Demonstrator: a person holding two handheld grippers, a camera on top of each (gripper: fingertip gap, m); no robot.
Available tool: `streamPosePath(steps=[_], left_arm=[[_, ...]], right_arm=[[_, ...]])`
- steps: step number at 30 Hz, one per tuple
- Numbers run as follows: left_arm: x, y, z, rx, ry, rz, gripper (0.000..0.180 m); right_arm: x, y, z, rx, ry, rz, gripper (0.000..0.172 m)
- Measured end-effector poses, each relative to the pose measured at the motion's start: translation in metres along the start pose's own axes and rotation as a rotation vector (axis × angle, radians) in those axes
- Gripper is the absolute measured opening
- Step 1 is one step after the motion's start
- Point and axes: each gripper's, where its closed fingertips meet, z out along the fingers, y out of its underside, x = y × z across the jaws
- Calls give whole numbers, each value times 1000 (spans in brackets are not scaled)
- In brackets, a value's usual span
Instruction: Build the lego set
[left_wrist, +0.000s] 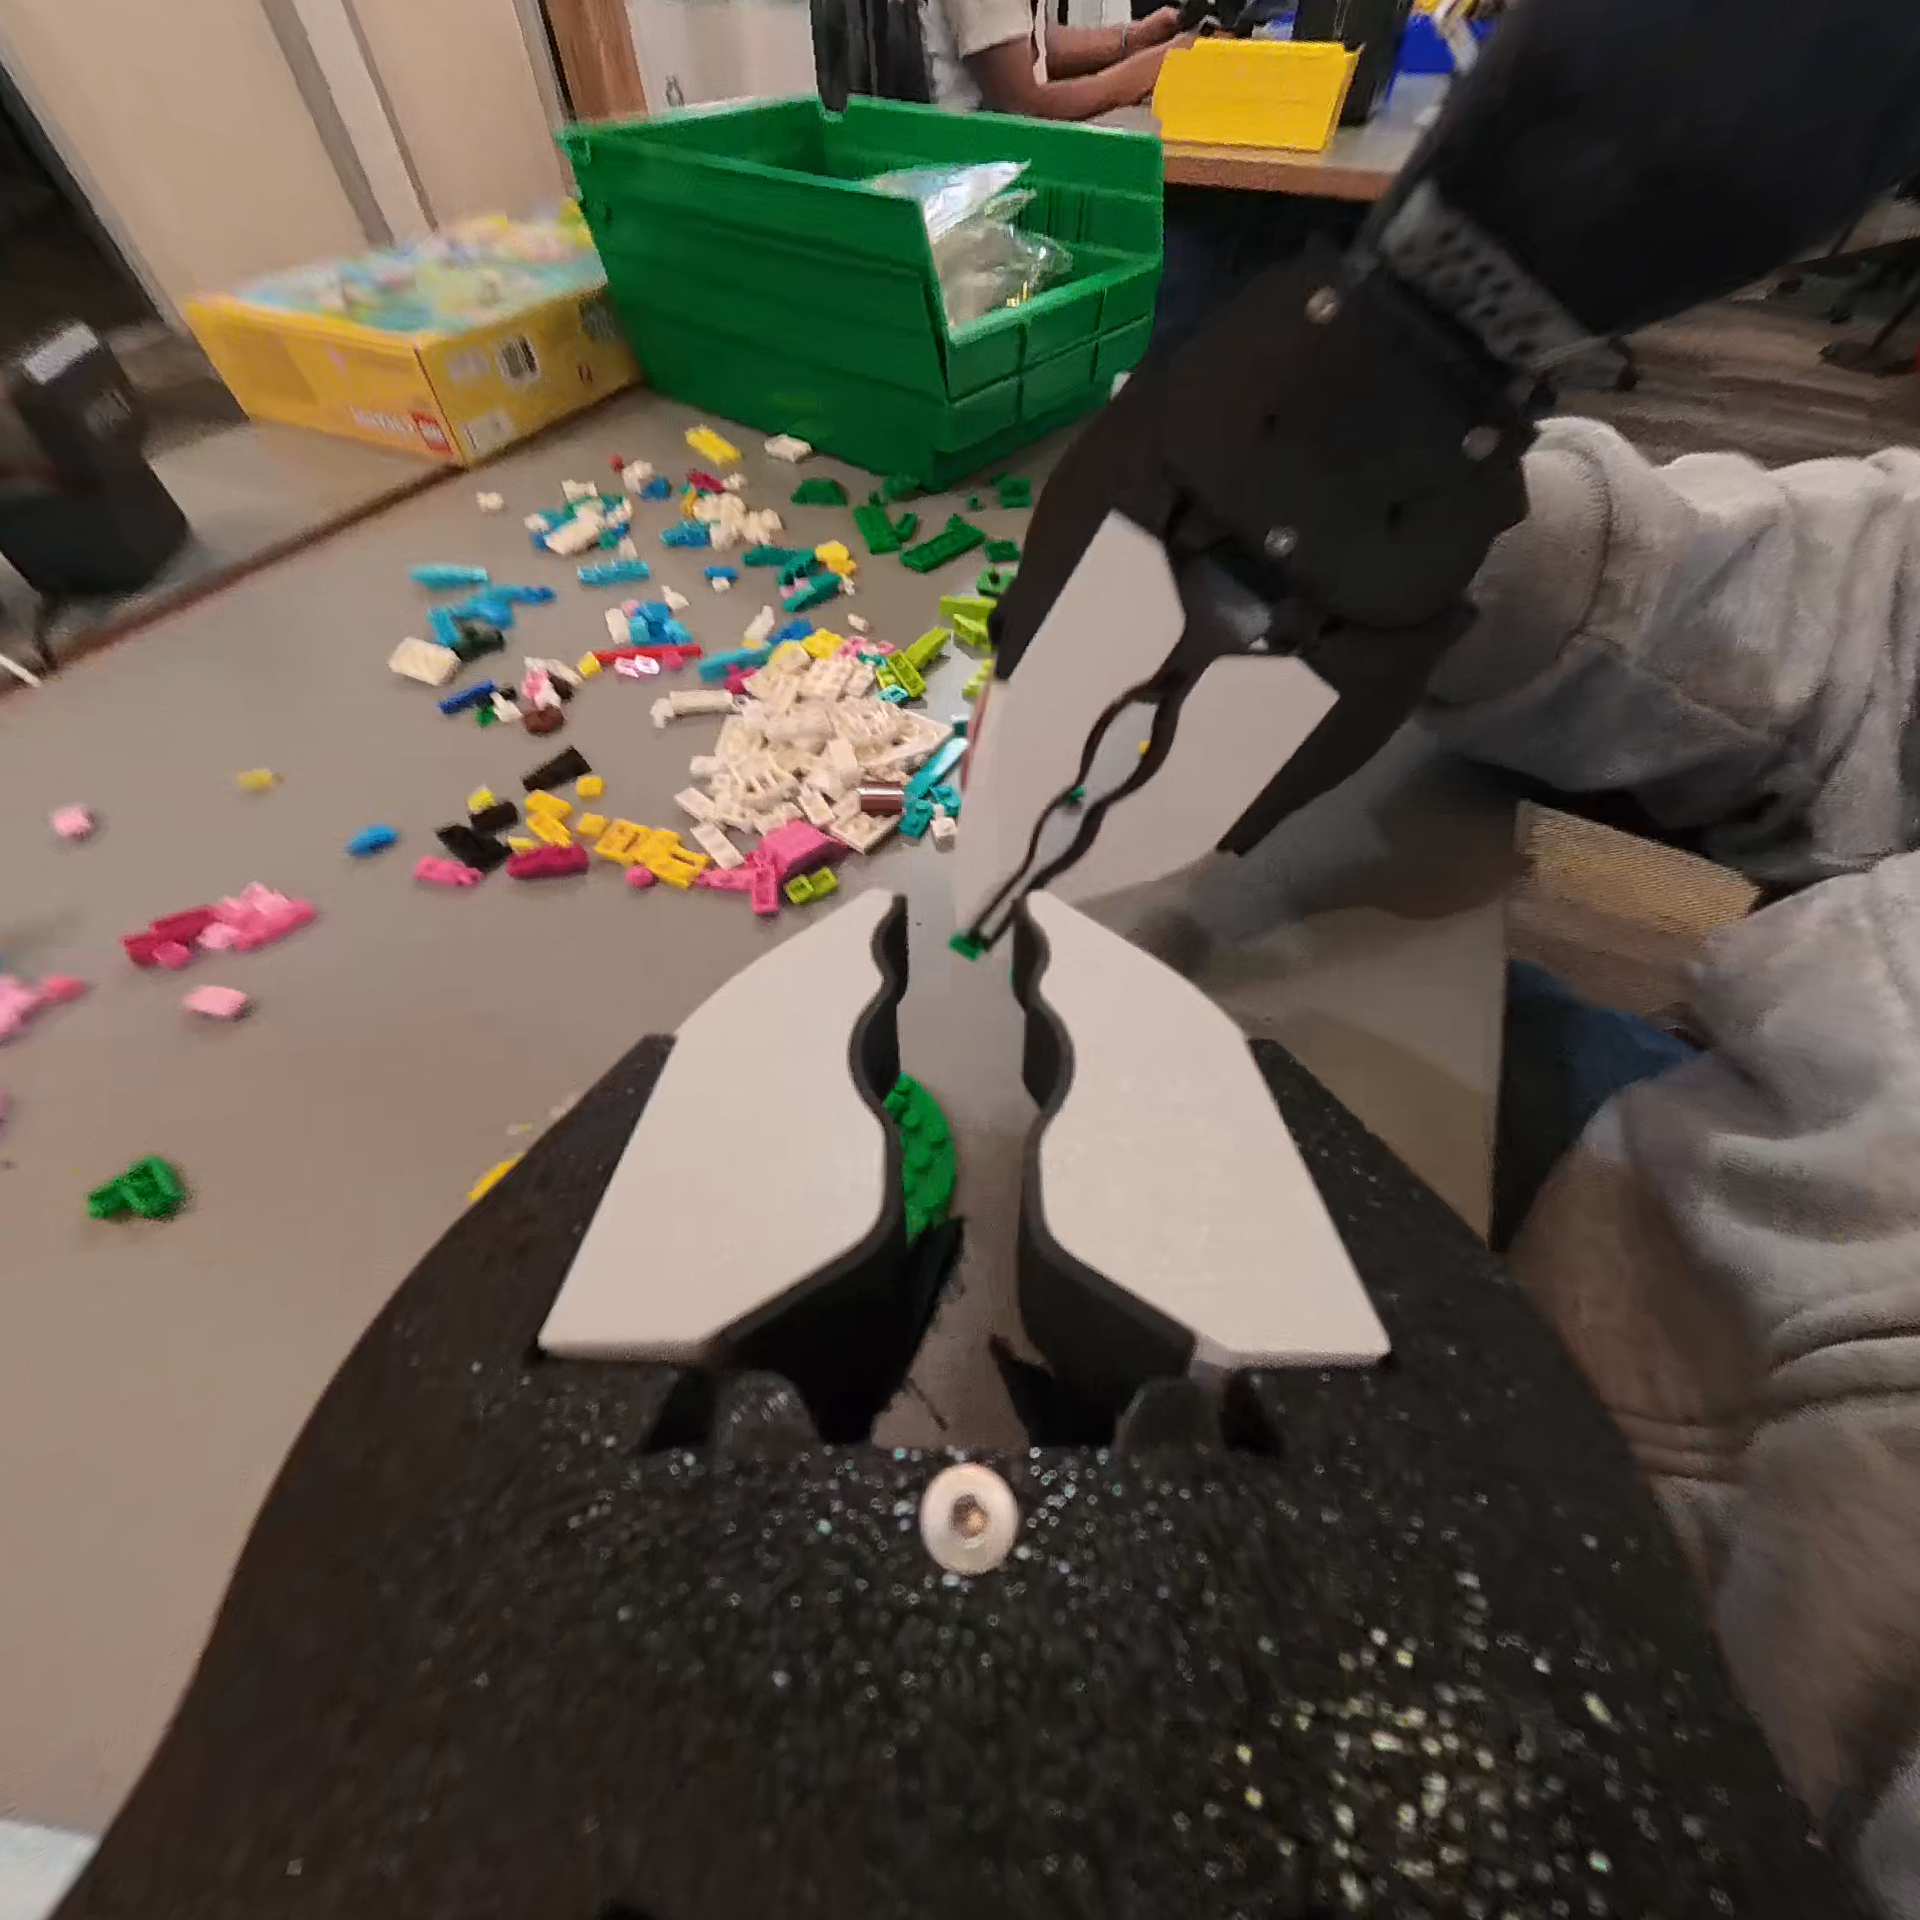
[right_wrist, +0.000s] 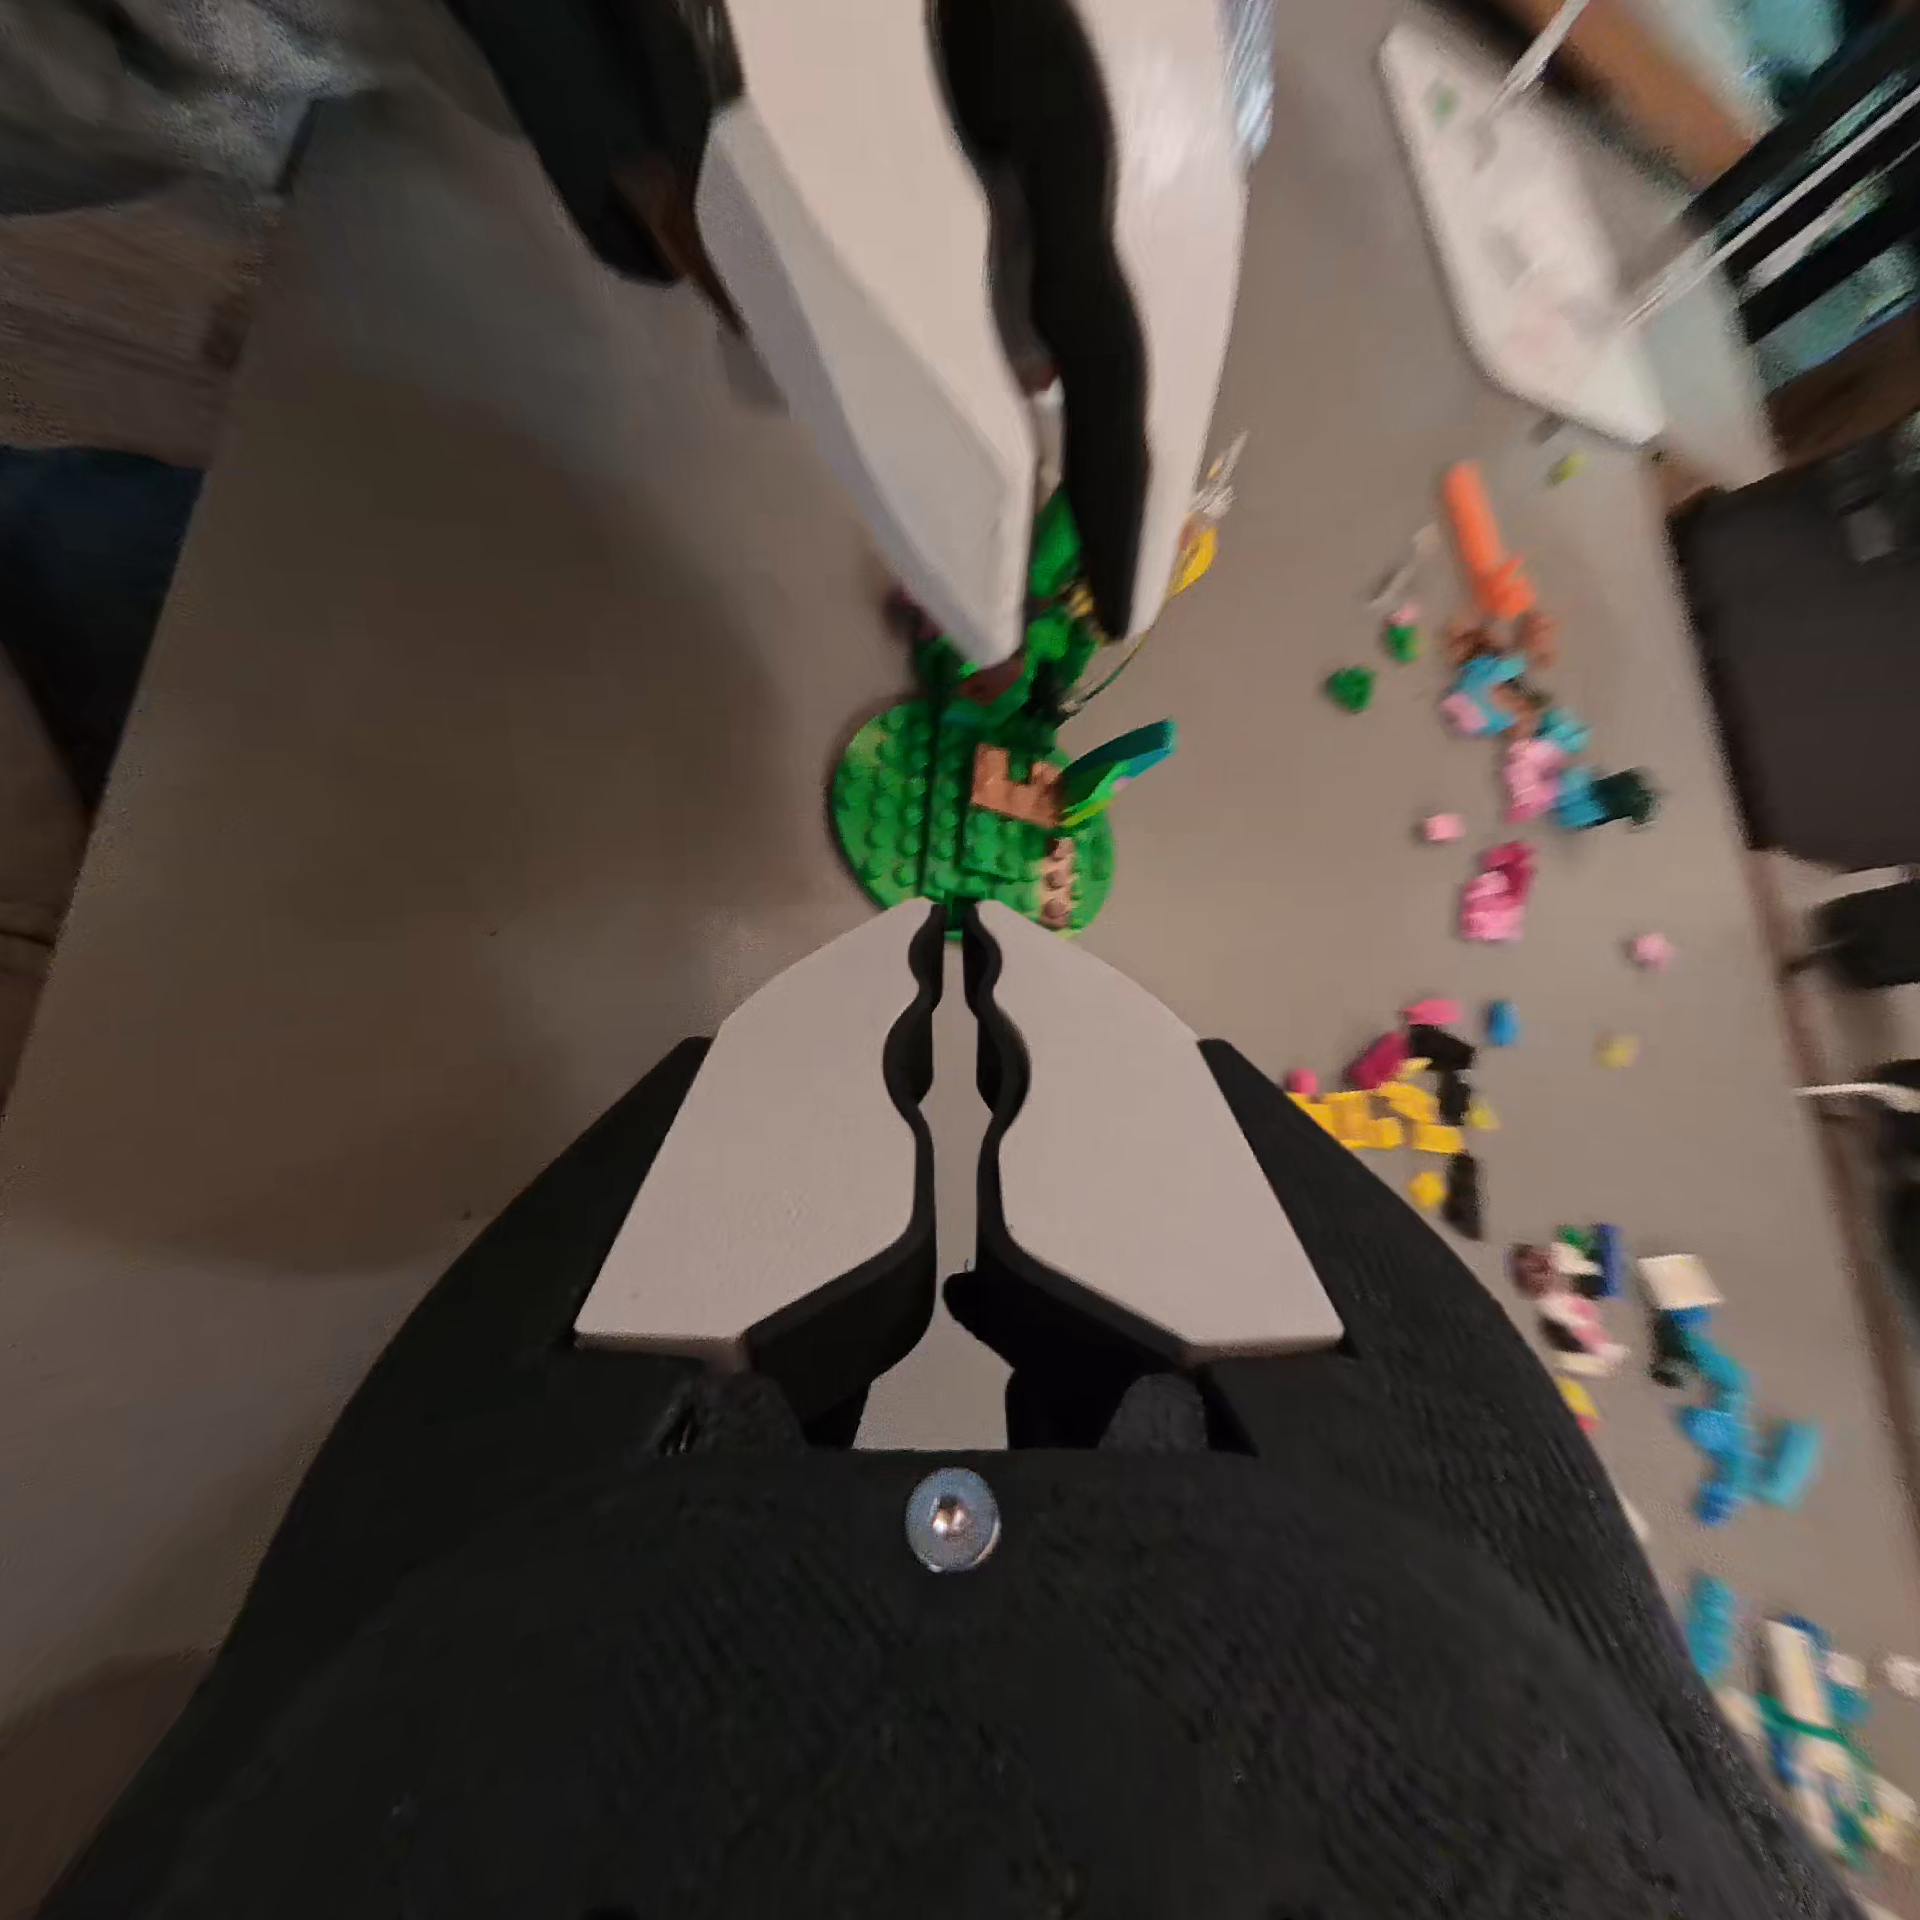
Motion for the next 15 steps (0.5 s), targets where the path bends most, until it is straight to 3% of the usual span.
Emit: streamPosePath(steps=[1, 4, 15], left_arm=[[2, 2, 2, -12, 18, -37, 23], [9, 5, 6, -26, 70, -122, 29], [22, -13, 4, 132, 235, -309, 13]], right_arm=[[4, -5, -5, 18, 33, -32, 1], [10, -18, -18, 78, 115, -147, 1], [3, -46, -33, 141, 251, -461, 2]])
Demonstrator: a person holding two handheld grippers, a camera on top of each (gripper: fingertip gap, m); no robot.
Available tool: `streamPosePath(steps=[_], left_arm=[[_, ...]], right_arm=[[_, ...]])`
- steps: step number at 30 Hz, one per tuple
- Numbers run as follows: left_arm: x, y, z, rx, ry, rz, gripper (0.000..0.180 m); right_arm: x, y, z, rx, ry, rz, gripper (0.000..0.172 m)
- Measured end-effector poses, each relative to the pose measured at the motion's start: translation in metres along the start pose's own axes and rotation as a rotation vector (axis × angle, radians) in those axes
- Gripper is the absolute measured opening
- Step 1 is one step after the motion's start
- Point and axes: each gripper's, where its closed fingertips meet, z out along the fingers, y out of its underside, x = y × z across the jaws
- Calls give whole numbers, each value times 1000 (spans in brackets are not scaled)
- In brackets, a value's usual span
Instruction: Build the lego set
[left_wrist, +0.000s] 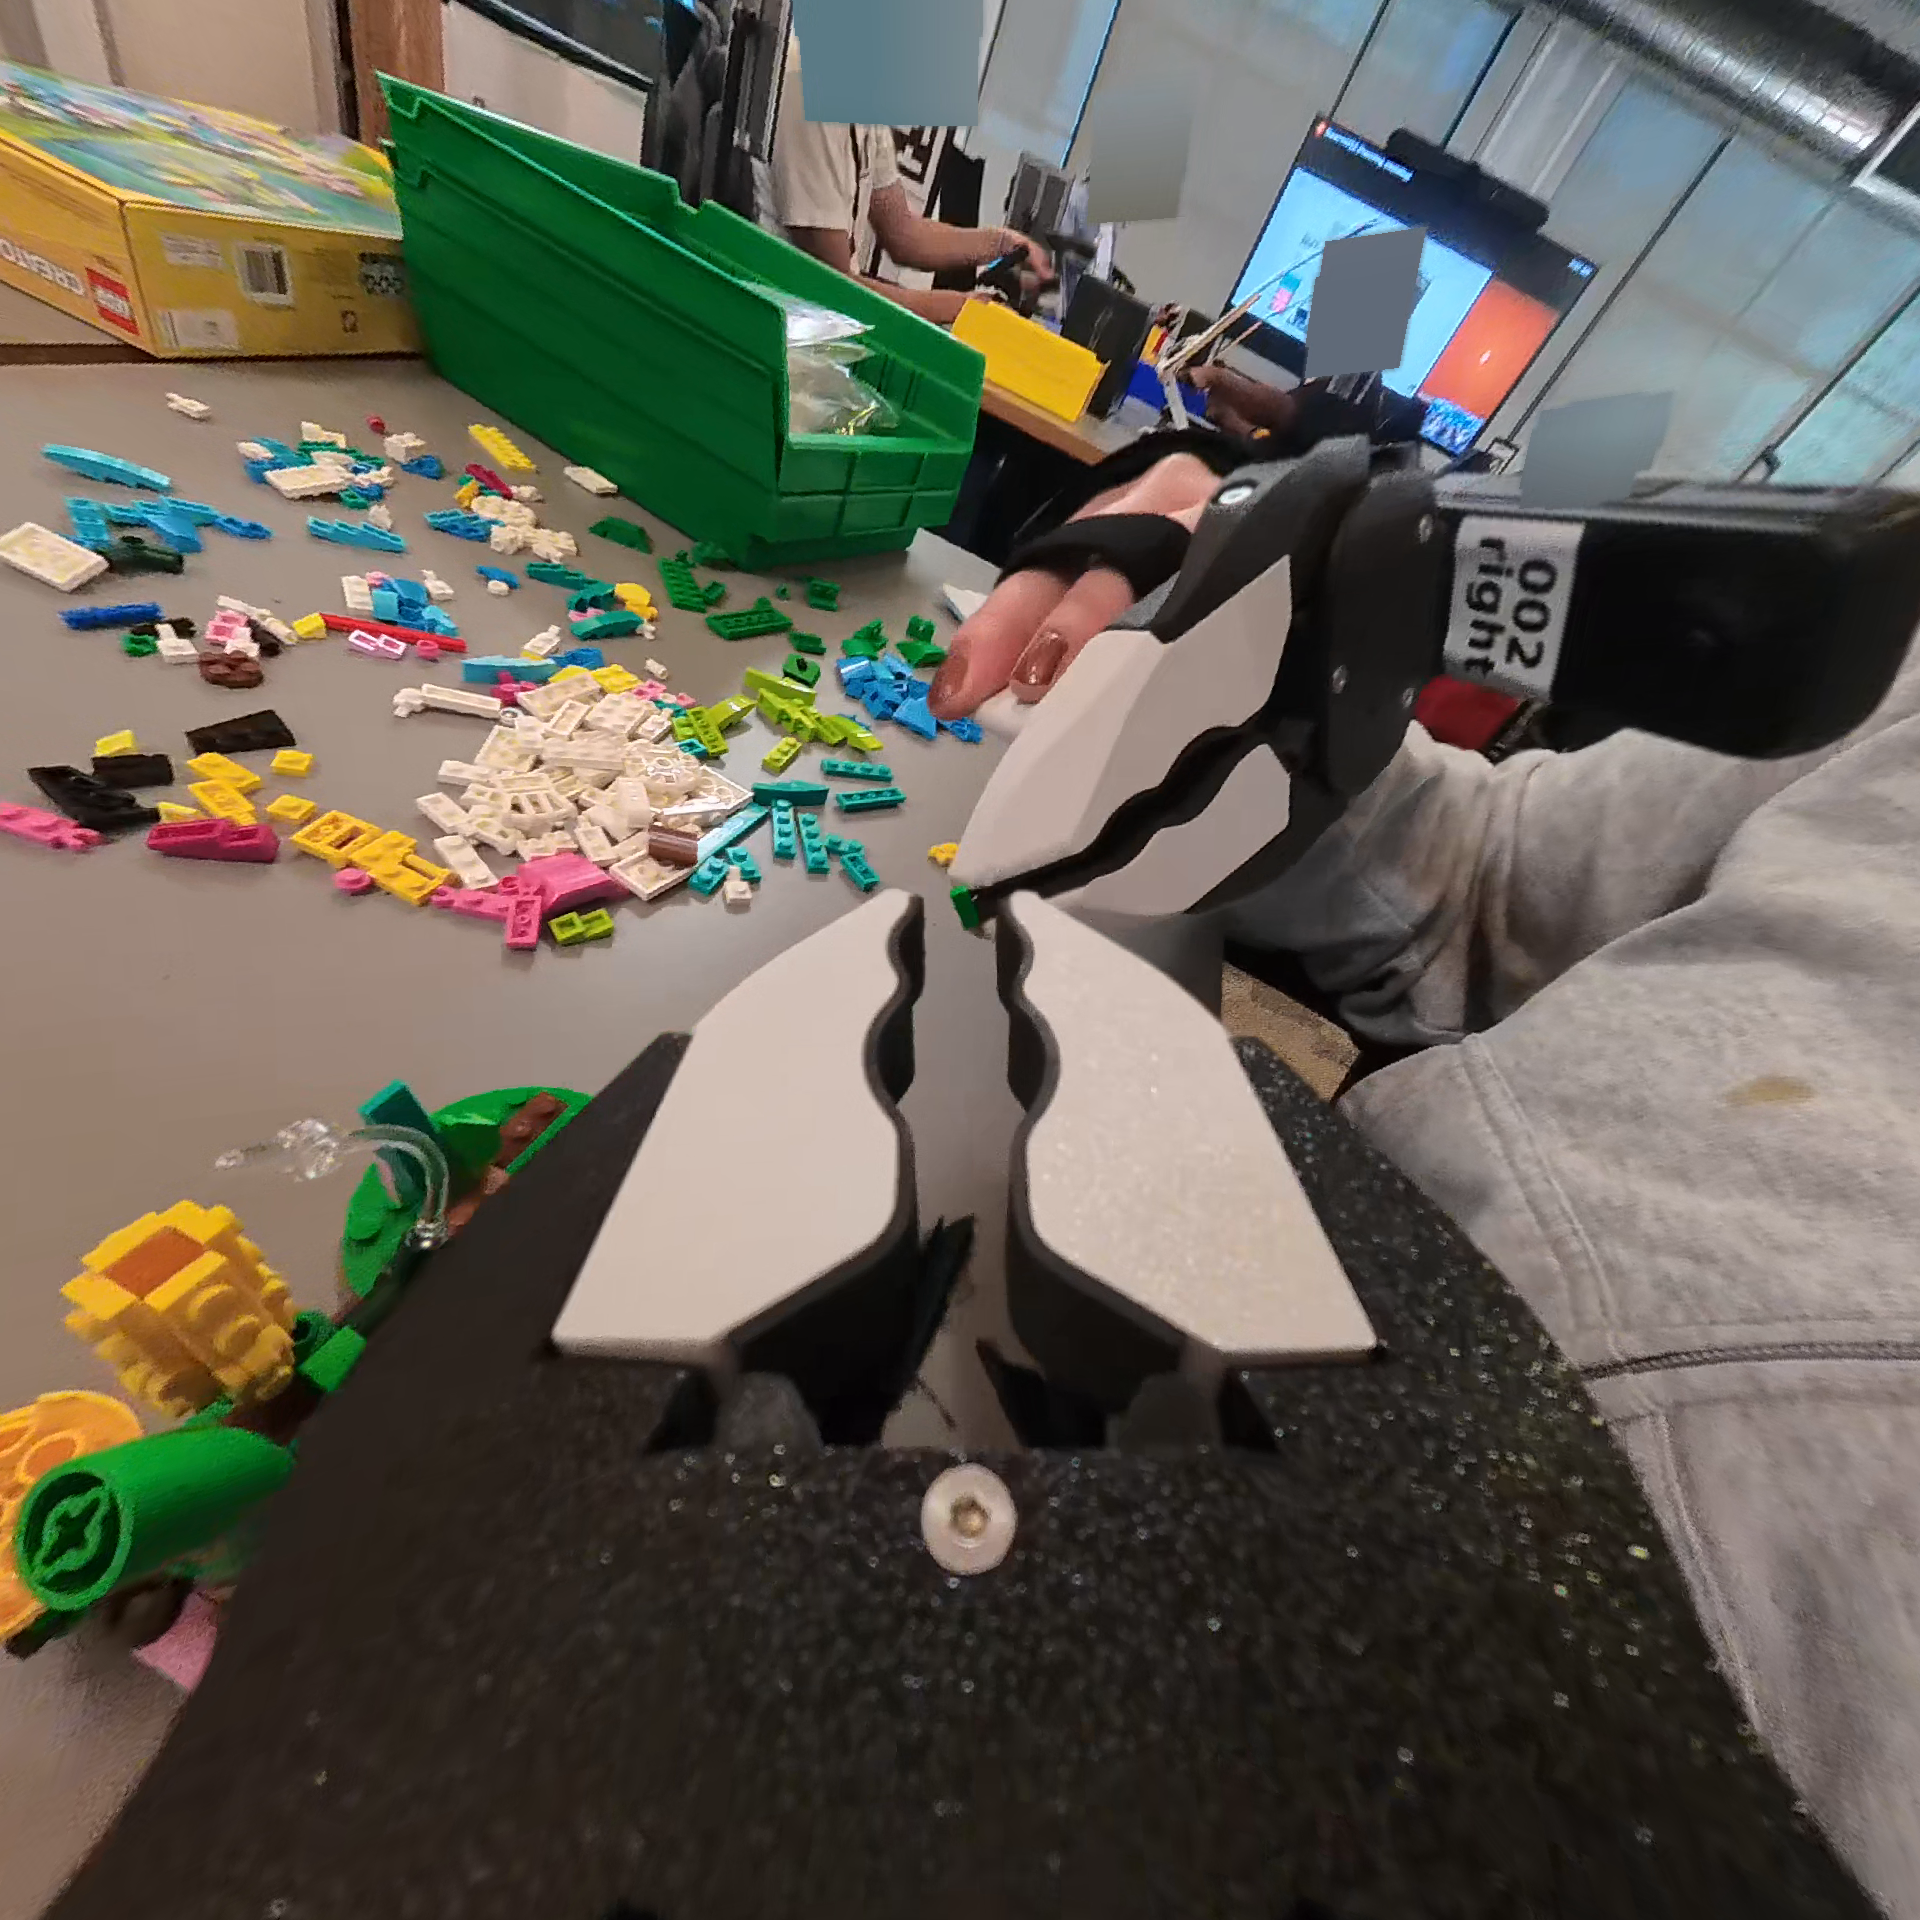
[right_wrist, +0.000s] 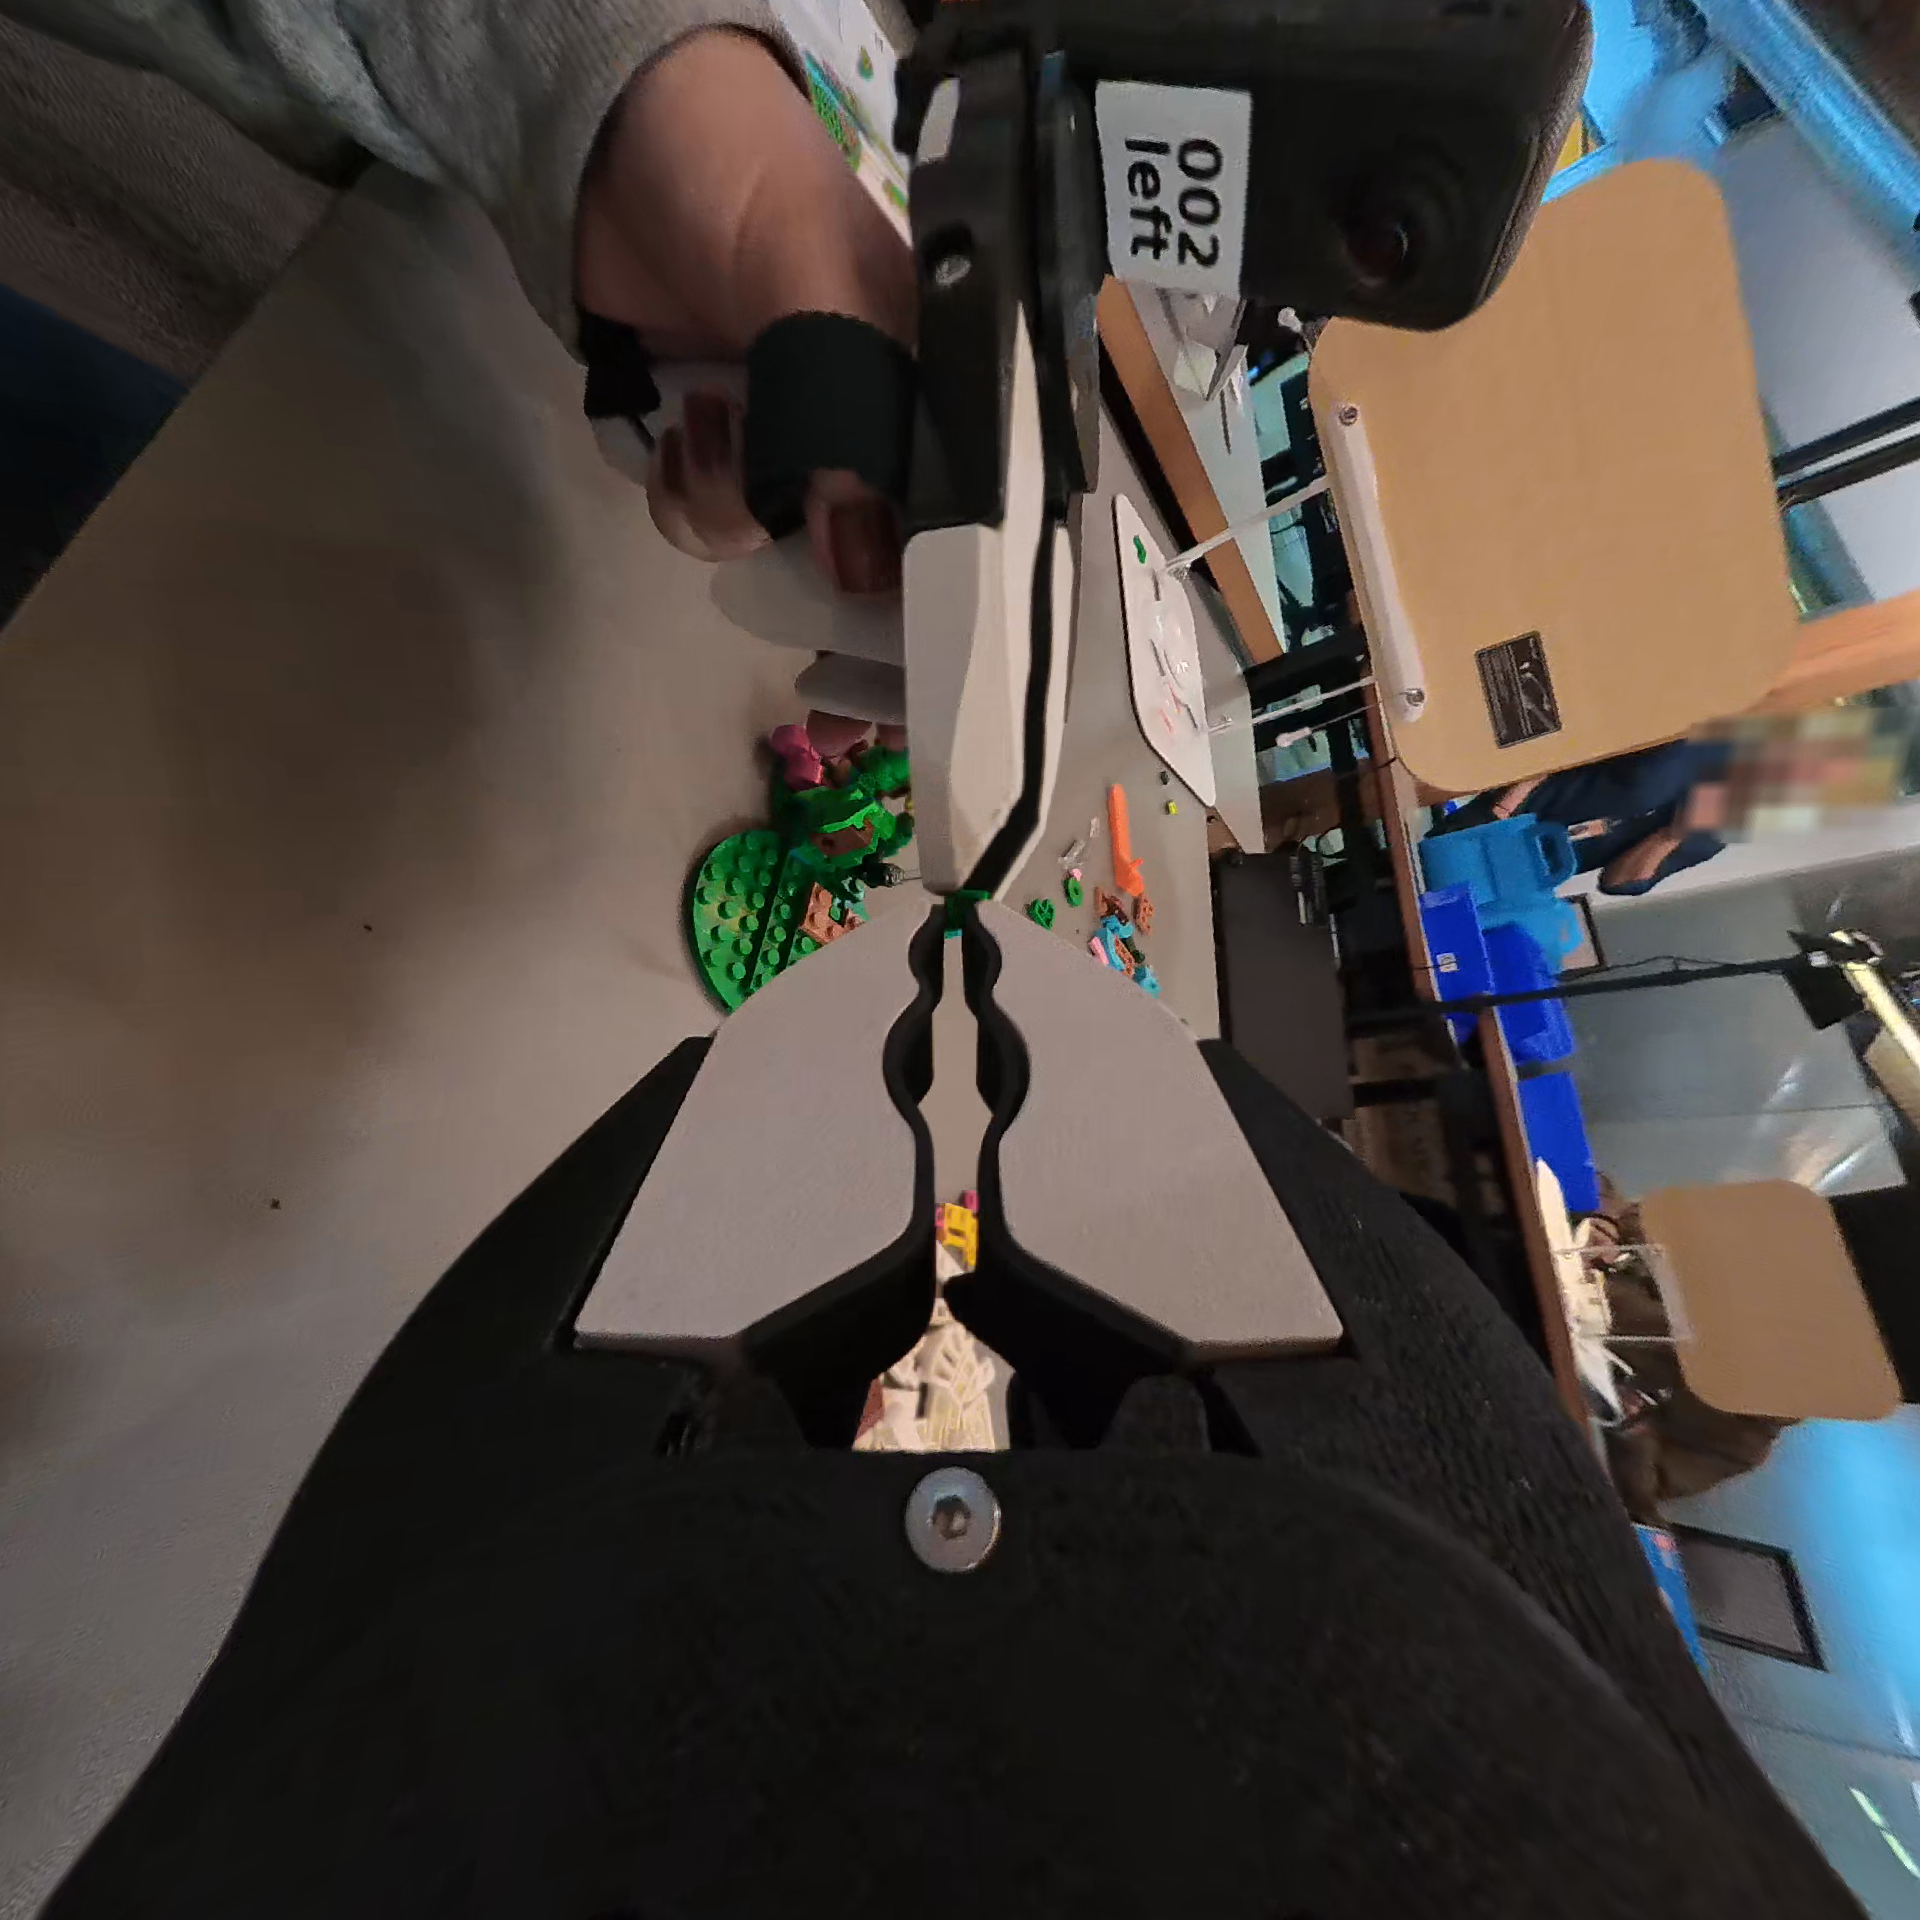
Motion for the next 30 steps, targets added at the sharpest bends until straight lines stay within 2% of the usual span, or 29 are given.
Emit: streamPosePath(steps=[7, 10, 13, 17, 20, 23, 30], left_arm=[[2, 2, 0, -16, 3, 31, 3], [1, 5, 0, -35, -7, 110, 3], [-3, 17, 2, -120, -60, 267, 2], [13, 14, 6, -85, -32, 456, 2], [23, 10, 5, -41, -11, 551, 2], [30, 6, 4, -9, 10, 595, 2], [34, 5, 4, 10, 29, 601, 2]], right_arm=[[-2, -2, 1, -1, 2, -30, 2], [-4, -2, 1, 11, -11, -22, 2], [-4, 6, -5, 21, -80, 120, 3], [-13, 6, -14, 97, -300, 472, 6], [-15, -10, -21, 228, -391, 604, 5], [-16, -18, -23, 280, -435, 651, 5], [-19, -22, -21, 293, -450, 649, 3]])
